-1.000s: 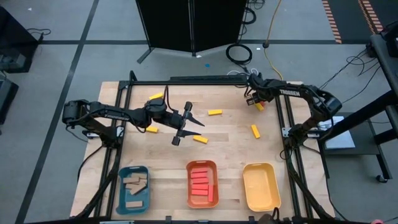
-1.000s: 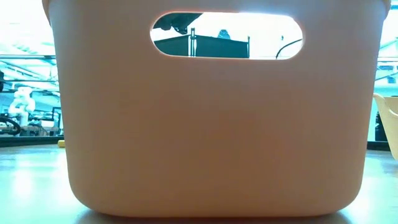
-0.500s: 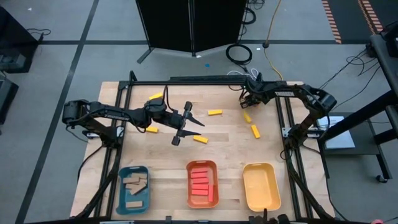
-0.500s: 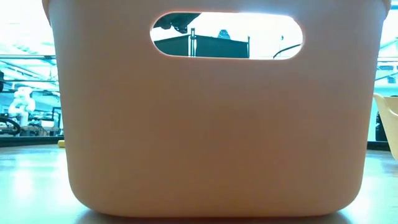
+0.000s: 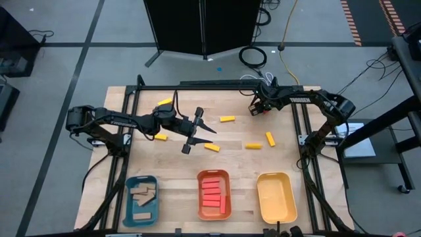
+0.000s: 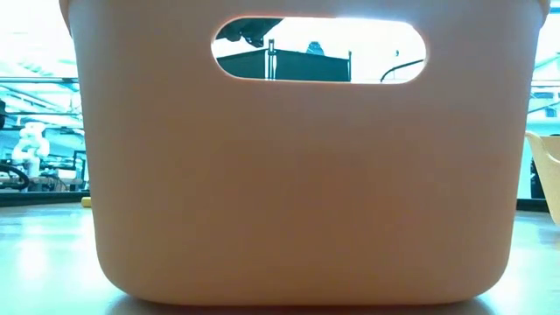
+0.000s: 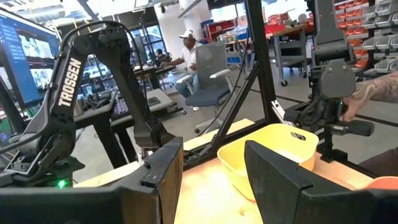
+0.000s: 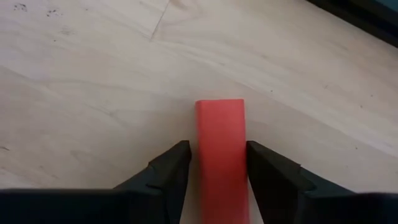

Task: Sort blocks
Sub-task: Put the right orange block into the orange bin

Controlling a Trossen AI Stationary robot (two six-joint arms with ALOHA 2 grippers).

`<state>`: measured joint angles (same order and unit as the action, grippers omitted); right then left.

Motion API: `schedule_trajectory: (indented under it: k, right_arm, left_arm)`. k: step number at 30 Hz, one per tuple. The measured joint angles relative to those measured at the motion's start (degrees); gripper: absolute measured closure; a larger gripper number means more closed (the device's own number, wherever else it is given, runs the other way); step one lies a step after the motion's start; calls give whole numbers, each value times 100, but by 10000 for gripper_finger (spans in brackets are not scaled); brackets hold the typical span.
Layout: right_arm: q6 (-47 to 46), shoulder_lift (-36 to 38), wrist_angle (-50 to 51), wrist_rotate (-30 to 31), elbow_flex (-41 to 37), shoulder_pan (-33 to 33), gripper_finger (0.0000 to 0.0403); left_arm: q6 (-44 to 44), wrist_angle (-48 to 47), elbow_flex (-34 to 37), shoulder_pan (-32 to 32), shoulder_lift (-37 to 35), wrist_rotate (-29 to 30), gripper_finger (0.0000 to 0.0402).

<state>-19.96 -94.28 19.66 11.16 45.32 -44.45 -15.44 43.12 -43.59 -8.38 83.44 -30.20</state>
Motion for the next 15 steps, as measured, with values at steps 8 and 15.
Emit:
schedule_trajectory:
  k: [8, 15]
  right_arm:
    - [263, 13, -23, -62, 7, 2, 324]
    - [497, 193, -103, -178, -2, 2, 333]
  left_arm:
    - [4, 0, 0, 0, 0, 0, 233]
    - [11, -13, 0, 0, 0, 0, 233]
